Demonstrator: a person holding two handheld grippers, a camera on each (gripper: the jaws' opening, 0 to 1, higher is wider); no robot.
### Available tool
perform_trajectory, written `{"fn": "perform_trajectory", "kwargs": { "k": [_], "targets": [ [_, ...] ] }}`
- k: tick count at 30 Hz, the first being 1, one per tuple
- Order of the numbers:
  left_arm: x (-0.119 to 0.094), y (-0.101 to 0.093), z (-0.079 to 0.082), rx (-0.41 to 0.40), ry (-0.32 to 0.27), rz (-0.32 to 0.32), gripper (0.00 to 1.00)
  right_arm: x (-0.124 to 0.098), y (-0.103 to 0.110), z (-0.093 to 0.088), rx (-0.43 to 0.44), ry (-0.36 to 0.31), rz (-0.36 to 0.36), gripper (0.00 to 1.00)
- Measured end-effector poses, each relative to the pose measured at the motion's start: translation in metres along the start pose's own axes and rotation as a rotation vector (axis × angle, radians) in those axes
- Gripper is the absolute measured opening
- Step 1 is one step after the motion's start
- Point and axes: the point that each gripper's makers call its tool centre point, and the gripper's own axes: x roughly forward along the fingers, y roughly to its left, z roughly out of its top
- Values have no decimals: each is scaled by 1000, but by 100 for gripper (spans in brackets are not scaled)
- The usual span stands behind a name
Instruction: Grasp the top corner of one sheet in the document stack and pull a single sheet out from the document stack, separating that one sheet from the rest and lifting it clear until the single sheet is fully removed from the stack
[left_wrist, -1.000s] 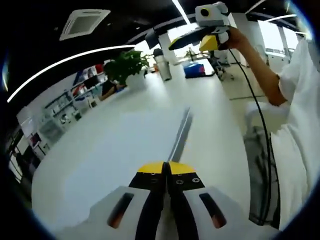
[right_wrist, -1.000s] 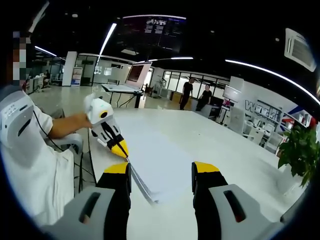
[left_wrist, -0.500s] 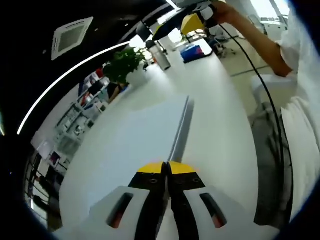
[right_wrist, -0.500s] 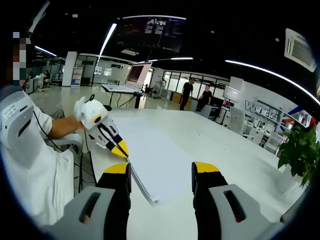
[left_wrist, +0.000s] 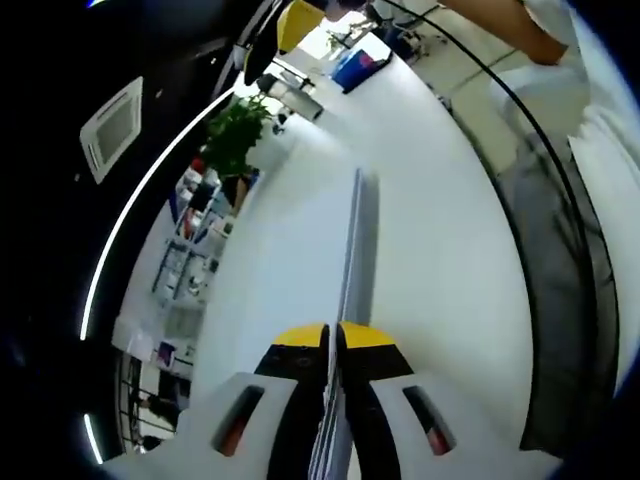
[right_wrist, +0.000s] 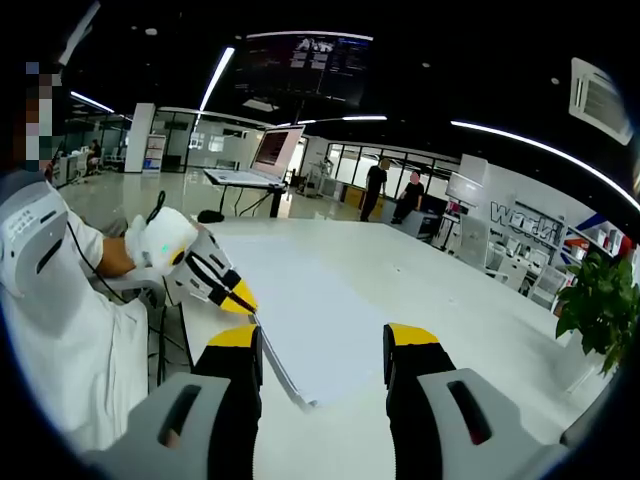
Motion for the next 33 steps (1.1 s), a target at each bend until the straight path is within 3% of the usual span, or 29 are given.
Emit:
{"fn": "perform_trajectory", "kwargs": {
  "k": [8,10,12,16,20,22,23,26,30,33],
  "targets": [
    [-7,5,-2,-8,-18,10,11,1,0,0,0,3,1,48],
    [-6,6,-2,68,-7,30,14,1,0,0,-1,2,1,48],
    [-6,7,-1,194,24,65,17,1,-1,0,0,-1,0,48],
    [-5,5,4,326,58,111,18,1,-1,0,-2,0,1,48],
    [-5,6,5,371,74,131,19,0,0,1,-4,-3,2,48],
    [-7,10,6,436,91,162,19,0,0,1,-4,-3,2,48],
    [-6,10,6,425,91,159,19,0,0,1,-5,-3,2,48],
    [-7,11,7,262,45,119,23,0,0,1,-6,-3,2,48],
    [-9,15,1,-25,-32,43,25,0,0,0,-6,-1,1,48],
    [-8,18,-6,-283,-83,-25,29,0,1,0,-7,1,2,48]
  ]
}}
